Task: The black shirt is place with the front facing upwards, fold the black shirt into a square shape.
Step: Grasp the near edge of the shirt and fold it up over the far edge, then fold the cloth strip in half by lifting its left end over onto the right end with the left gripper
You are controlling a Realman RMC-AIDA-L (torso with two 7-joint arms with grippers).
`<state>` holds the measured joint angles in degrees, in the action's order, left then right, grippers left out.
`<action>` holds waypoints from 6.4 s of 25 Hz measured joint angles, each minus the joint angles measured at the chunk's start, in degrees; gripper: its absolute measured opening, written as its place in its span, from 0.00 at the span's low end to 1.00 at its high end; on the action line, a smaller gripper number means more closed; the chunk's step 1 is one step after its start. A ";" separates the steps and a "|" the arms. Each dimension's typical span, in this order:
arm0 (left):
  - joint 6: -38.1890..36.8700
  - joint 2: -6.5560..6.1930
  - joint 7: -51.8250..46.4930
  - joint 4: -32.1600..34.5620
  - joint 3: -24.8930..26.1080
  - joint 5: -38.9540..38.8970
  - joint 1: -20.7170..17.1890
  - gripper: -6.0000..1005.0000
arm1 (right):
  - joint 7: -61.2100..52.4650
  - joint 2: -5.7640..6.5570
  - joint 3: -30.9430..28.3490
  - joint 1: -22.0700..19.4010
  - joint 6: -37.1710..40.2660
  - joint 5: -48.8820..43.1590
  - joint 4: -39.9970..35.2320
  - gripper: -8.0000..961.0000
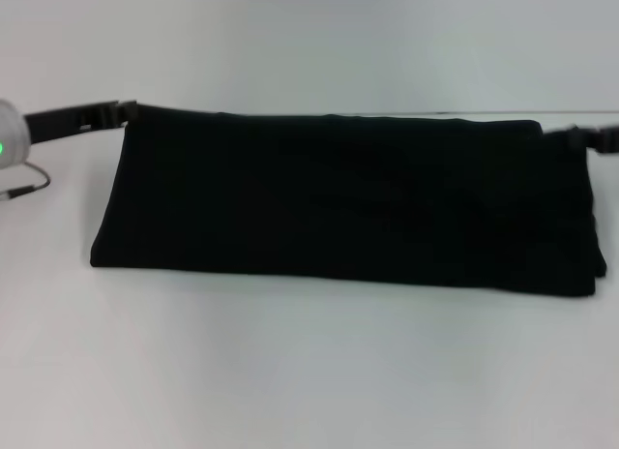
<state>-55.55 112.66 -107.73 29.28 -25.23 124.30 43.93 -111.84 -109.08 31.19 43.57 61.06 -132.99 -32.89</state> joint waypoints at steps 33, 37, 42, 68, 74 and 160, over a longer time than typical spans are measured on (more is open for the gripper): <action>26.60 5.08 3.67 -2.24 -4.05 -0.29 7.09 0.13 | -0.28 -2.24 10.49 8.27 -31.00 -0.02 9.05 0.22; 29.06 5.29 3.56 -2.32 -4.11 -0.83 7.36 0.27 | -0.37 -2.32 10.94 8.27 -32.79 -0.04 8.74 0.31; 23.52 4.58 2.76 -1.00 -4.05 -3.75 6.33 0.48 | -3.25 -1.45 10.15 7.50 -26.98 0.25 6.15 0.52; -25.99 -1.63 -20.35 3.00 -4.11 -3.19 -9.22 0.87 | -3.85 -1.82 5.75 -7.81 25.58 18.54 -7.45 0.85; -20.80 -1.97 -27.50 0.51 -4.21 1.19 -8.90 0.88 | -3.46 -1.49 5.37 -7.33 24.86 18.47 -6.58 0.85; -12.48 -2.22 -37.72 1.13 -6.65 8.32 -6.82 0.87 | -5.25 -1.30 3.97 -5.98 21.11 18.91 -6.49 0.85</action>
<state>-68.03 110.44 -145.46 30.41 -31.88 132.61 37.11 -117.09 -110.38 35.16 37.59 82.17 -114.08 -39.37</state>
